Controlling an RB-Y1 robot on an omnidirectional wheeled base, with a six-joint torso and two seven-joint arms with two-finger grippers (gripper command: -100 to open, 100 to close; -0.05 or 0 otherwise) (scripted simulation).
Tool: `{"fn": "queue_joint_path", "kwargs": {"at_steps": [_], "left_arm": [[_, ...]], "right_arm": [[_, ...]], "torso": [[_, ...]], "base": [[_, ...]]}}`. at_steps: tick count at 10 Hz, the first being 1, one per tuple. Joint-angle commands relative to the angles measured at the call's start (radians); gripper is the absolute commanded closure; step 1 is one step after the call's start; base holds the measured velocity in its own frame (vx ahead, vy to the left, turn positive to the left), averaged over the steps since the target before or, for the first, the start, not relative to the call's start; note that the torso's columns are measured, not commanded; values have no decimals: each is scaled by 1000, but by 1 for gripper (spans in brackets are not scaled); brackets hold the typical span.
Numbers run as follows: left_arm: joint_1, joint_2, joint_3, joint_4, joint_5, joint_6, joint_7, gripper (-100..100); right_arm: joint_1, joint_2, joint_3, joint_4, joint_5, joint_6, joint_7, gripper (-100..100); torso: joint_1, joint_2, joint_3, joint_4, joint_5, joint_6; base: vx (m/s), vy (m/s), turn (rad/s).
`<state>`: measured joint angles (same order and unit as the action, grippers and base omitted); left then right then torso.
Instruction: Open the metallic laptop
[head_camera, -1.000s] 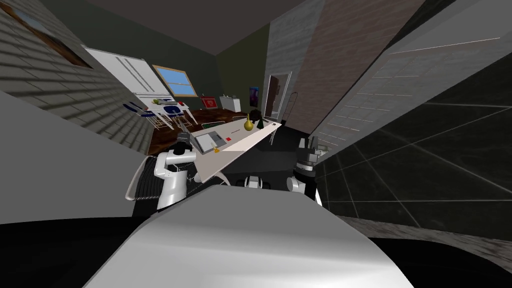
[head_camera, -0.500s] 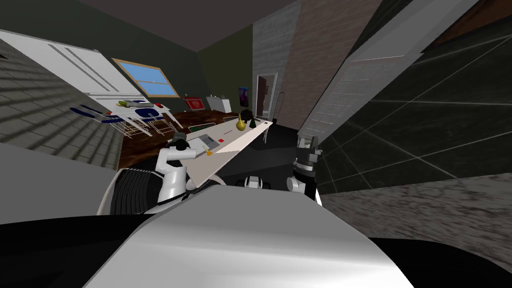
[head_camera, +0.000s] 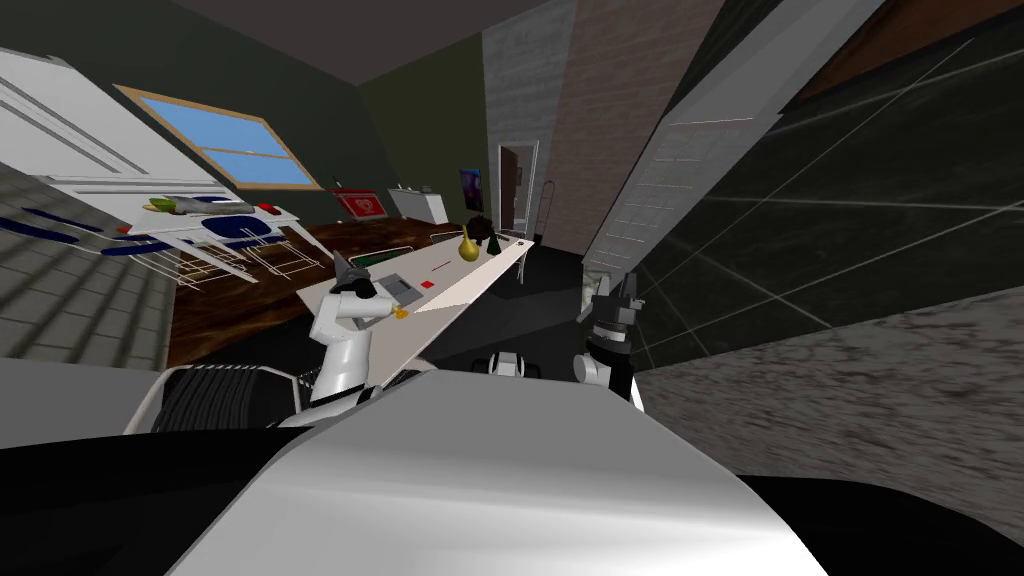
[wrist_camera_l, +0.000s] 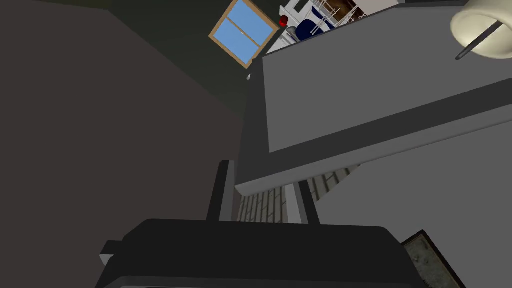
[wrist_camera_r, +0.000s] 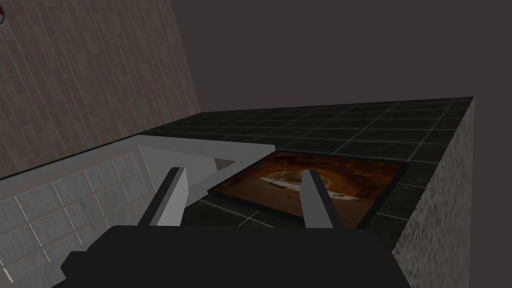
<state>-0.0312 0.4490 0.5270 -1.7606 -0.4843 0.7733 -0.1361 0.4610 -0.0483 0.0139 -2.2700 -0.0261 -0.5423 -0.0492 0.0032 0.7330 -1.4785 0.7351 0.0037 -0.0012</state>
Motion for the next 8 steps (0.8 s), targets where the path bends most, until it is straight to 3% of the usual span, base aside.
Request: {"fn": "queue_joint_path", "kwargs": {"at_steps": [1, 2, 4, 5, 6, 8], "left_arm": [[32, 14, -20, 21, -23, 19, -47, 100], [51, 28, -35, 42, -41, 28, -78, 100], [69, 42, -50, 62, -60, 37, -109, 100], [59, 39, -48, 55, -53, 33, -99, 100], [87, 40, -67, 82, -95, 29, -118, 100], [116, 42, -85, 108, -136, 25, -133, 100]], "right_arm": [[0, 0, 0, 0, 0, 0, 0, 0], [0, 0, 0, 0, 0, 0, 0, 0], [0, 0, 0, 0, 0, 0, 0, 0], [0, 0, 0, 0, 0, 0, 0, 0], [0, 0, 0, 0, 0, 0, 0, 0], [0, 0, 0, 0, 0, 0, 0, 0]], "torso": [[1, 1, 0, 1, -1, 1], [3, 3, 1, 2, -1, 0], [2, 3, 1, 1, -1, 0], [3, 4, 2, 2, -1, -1], [3, 8, 4, 4, -2, -1], [1, 3, 1, 2, -2, -1]], "base": [[98, -39, -38], [124, -65, -50], [107, -62, -32], [40, -25, -18], [89, -28, -54], [117, -44, -24]]}}
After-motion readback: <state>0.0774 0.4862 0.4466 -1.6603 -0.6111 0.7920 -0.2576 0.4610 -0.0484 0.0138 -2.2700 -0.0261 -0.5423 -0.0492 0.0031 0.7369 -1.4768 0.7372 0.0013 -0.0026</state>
